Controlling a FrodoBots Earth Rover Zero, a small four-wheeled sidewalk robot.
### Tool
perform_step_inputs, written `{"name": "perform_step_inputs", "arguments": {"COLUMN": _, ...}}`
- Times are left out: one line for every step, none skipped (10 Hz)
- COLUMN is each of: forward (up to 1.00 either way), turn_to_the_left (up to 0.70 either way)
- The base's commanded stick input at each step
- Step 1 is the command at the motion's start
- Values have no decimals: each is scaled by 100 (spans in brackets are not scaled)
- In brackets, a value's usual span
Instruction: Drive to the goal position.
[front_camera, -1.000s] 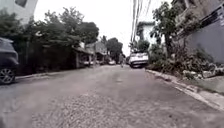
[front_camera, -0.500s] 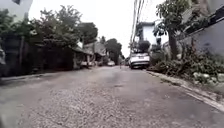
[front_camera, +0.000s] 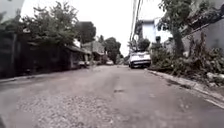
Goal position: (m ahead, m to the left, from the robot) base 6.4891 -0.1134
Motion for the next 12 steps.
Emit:
{"name": "perform_step_inputs", "arguments": {"forward": 100, "turn_to_the_left": 0}}
{"name": "perform_step_inputs", "arguments": {"forward": 100, "turn_to_the_left": 0}}
{"name": "perform_step_inputs", "arguments": {"forward": 100, "turn_to_the_left": 0}}
{"name": "perform_step_inputs", "arguments": {"forward": 100, "turn_to_the_left": 0}}
{"name": "perform_step_inputs", "arguments": {"forward": 100, "turn_to_the_left": 0}}
{"name": "perform_step_inputs", "arguments": {"forward": 100, "turn_to_the_left": 0}}
{"name": "perform_step_inputs", "arguments": {"forward": 100, "turn_to_the_left": 0}}
{"name": "perform_step_inputs", "arguments": {"forward": 100, "turn_to_the_left": 0}}
{"name": "perform_step_inputs", "arguments": {"forward": 100, "turn_to_the_left": 0}}
{"name": "perform_step_inputs", "arguments": {"forward": 100, "turn_to_the_left": 0}}
{"name": "perform_step_inputs", "arguments": {"forward": 100, "turn_to_the_left": 0}}
{"name": "perform_step_inputs", "arguments": {"forward": 100, "turn_to_the_left": 0}}
